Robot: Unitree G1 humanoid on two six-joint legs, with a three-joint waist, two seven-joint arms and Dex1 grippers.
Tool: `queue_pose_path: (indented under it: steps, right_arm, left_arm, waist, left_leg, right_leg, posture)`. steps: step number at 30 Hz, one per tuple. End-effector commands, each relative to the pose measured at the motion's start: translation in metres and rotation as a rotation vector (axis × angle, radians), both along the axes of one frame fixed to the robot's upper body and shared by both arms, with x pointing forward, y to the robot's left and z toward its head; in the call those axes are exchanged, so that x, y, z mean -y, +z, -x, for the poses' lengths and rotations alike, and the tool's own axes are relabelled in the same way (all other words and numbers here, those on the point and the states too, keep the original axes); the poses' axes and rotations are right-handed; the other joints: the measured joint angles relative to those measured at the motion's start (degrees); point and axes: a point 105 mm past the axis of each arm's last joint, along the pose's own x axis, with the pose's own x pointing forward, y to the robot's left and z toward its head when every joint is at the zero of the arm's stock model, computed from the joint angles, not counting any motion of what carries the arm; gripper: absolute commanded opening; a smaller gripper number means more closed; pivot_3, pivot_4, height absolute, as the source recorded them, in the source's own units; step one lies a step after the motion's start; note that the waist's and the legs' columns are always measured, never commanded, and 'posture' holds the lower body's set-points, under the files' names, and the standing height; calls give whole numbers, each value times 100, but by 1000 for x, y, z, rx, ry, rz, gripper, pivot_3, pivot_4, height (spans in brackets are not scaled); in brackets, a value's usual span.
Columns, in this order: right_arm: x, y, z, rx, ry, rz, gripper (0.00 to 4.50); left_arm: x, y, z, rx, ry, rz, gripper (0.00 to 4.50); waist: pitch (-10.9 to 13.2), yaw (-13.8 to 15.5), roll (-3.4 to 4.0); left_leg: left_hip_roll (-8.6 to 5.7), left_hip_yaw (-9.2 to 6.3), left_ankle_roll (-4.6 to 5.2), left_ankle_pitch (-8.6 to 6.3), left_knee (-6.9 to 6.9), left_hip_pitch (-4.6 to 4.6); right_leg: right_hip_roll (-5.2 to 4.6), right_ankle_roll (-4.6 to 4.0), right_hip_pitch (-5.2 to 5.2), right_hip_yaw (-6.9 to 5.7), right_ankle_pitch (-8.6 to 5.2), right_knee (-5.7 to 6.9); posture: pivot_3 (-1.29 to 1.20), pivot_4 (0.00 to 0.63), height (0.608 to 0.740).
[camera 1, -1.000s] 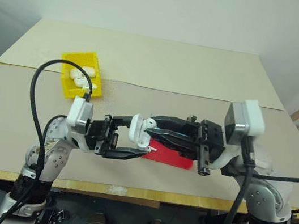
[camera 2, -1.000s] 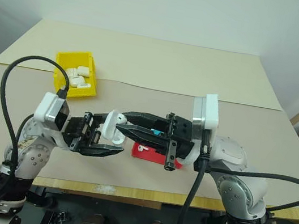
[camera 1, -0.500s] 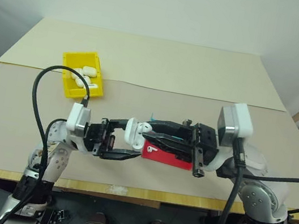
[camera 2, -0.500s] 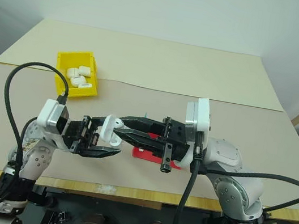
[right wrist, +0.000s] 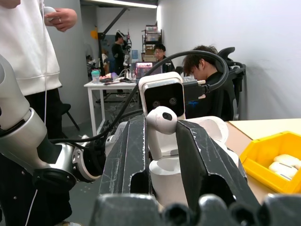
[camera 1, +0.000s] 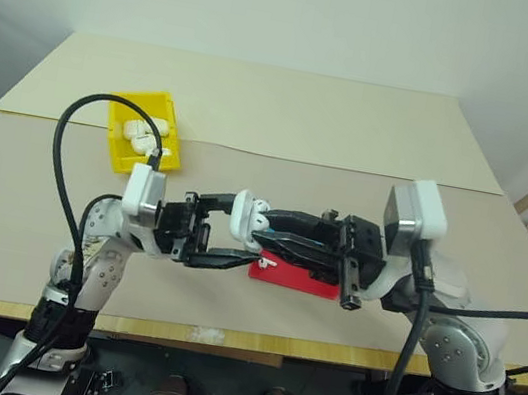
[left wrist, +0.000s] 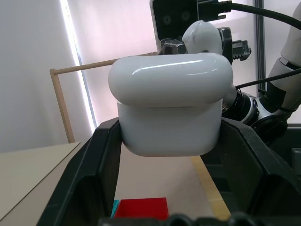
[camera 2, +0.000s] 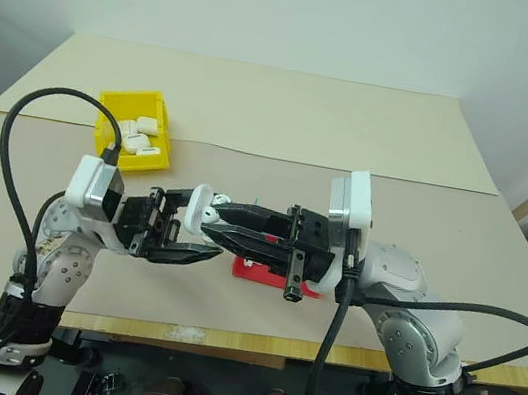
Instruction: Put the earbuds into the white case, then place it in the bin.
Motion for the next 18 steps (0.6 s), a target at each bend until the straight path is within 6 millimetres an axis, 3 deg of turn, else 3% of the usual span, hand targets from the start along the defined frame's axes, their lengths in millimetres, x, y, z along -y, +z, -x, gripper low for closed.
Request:
queue_pose_path:
  steps: [1,18]
  right_arm:
    - [0,6,3,39,6,-13,708]
    - [-1,0,1,42,-17,4,708]
  left_arm:
    - [3,12,5,46,-23,15,2819]
    - [5,14,6,49,-20,23,2819]
  waist:
    - [0,1,0]
    - [0,0,0]
  left_leg:
    - [0,0,0,0,0,0]
    - [0,0,0,0,0,0]
  right_leg:
    - [0,0,0,0,0,0]
    - [0,0,0,-1,0,0]
  posture:
    - [0,150,740]
    - [0,150,740]
